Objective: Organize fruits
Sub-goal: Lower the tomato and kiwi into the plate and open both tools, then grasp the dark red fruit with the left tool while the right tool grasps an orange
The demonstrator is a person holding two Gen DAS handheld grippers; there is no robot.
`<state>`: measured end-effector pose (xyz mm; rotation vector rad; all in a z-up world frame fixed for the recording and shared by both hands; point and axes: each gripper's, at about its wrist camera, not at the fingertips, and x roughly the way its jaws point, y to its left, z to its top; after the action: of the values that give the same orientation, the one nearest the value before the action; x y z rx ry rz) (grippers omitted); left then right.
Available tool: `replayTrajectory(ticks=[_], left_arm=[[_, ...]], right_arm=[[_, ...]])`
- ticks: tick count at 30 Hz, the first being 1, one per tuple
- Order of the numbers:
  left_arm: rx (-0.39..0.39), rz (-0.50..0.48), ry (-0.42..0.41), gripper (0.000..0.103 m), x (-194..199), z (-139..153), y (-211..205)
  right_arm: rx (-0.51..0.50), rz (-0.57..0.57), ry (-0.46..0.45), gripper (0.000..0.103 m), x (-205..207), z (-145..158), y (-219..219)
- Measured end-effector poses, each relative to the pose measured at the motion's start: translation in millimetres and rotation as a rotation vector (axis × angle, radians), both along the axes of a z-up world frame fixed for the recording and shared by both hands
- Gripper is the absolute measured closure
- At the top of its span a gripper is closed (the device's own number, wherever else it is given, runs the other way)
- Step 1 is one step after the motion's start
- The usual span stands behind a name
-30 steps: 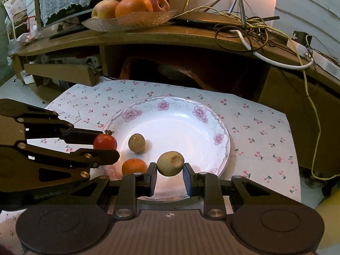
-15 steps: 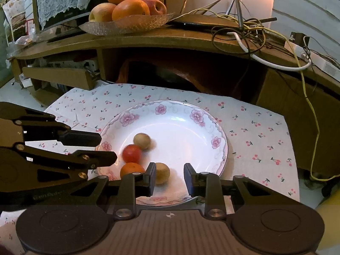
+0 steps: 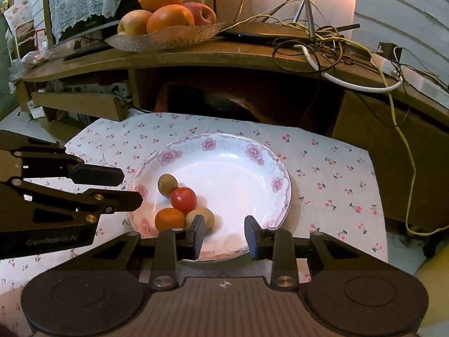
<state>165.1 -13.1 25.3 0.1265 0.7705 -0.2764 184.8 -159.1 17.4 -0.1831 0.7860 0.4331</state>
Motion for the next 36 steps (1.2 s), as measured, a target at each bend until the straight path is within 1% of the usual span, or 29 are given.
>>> replayTrajectory(ticks=[7, 14, 17, 20, 24, 27, 31, 33, 35, 36], left_arm=[[-0.009, -0.027, 0.011, 0.068, -12, 4, 1], [0.023, -0.060, 0.056, 0.068, -36, -4, 11], [0.010, -0.084, 0.079, 0.068, -45, -6, 17], [0.008, -0.102, 0.097, 0.067, -53, -9, 22], [-0.017, -0.134, 0.105, 0.067, -62, -6, 27], [-0.029, -0.155, 0.118, 0.067, -69, -8, 29], [-0.013, -0.183, 0.150, 0.067, -77, -20, 25], [-0.004, -0.195, 0.149, 0.067, -78, -23, 21], [-0.004, -0.196, 0.141, 0.063, -76, -22, 18], [0.000, -0.196, 0.134, 0.062, -75, -22, 18]], right_arm=[[0.004, 0.010, 0.006, 0.071, -4, 1, 2], [-0.004, 0.058, 0.038, 0.071, -19, -3, 4], [0.010, 0.084, 0.062, 0.070, -24, -2, 5], [0.008, 0.103, 0.075, 0.066, -30, -4, 7], [0.014, 0.134, 0.100, 0.066, -37, -5, 12], [0.017, 0.140, 0.110, 0.066, -41, -6, 13], [0.014, 0.137, 0.134, 0.066, -46, -12, 12], [0.001, 0.139, 0.136, 0.066, -48, -14, 14], [-0.004, 0.140, 0.135, 0.066, -50, -14, 14], [-0.005, 0.138, 0.134, 0.066, -51, -13, 14]])
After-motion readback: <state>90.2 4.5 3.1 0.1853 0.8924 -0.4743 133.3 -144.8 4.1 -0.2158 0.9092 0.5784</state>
